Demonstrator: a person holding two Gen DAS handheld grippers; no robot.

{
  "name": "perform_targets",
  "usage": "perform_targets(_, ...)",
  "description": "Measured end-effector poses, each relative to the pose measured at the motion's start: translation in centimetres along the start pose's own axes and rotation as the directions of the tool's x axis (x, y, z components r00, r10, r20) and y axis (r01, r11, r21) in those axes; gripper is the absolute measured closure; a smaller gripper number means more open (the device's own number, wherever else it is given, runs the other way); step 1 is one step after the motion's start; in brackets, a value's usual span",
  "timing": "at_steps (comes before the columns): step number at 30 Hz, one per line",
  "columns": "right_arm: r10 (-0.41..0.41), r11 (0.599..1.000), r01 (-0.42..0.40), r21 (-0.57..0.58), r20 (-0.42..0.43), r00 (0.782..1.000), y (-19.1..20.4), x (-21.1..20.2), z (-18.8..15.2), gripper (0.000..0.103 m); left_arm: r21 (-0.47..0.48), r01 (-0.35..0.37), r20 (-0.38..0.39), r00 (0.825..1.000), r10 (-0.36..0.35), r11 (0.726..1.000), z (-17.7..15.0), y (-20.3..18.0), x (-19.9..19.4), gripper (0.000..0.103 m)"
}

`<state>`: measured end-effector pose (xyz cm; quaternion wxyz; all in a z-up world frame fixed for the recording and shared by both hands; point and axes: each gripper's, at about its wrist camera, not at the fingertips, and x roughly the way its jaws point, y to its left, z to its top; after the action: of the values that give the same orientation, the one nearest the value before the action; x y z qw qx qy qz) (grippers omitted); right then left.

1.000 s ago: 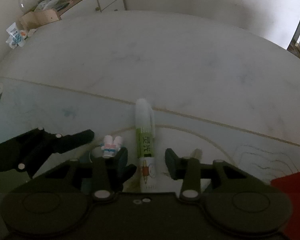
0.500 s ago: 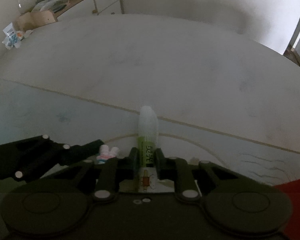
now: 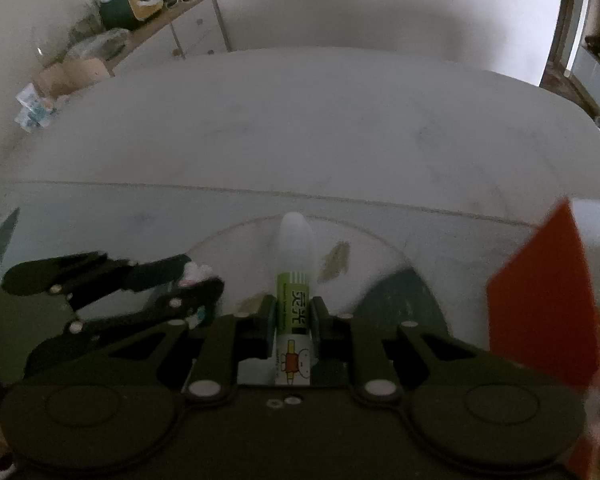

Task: Organize rigid objects
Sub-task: 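Carry the glue stick and bunny keychain with both grippers into the box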

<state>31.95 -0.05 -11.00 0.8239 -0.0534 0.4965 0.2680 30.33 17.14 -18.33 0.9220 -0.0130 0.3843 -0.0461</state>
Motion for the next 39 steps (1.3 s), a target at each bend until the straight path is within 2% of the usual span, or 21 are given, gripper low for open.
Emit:
perform_targets(13, 0.041, 0.999, -0.042, 0.021, 0.061, 0.997, -1.3, -6.8, -4.1, 0.087, -0.036, 0.027, 0.022, 0.999, -0.026, 0.999, -0.8, -0.8, -4.4, 0.075)
perform_targets(21, 0.069, 0.997, -0.073, 0.03, 0.134, 0.989, -3.5, -11.0, -4.9, 0.087, -0.04, 0.057, 0.049, 0.997, -0.055, 0.998, -0.2, -3.4, -7.5, 0.075)
perform_targets(27, 0.068, 0.997, -0.075, 0.033, 0.177, 0.982, -6.3, -13.2, -5.1, 0.087, -0.073, 0.077, 0.063, 0.995, -0.073, 0.994, 1.8, -5.5, -9.3, 0.075)
perform_targets(39, 0.024, 0.998, -0.039, 0.054, 0.245, 0.969, -14.5, -16.8, -6.1, 0.087, -0.036, 0.097, 0.113, 0.989, -0.092, 0.995, 7.5, -13.7, -11.4, 0.075)
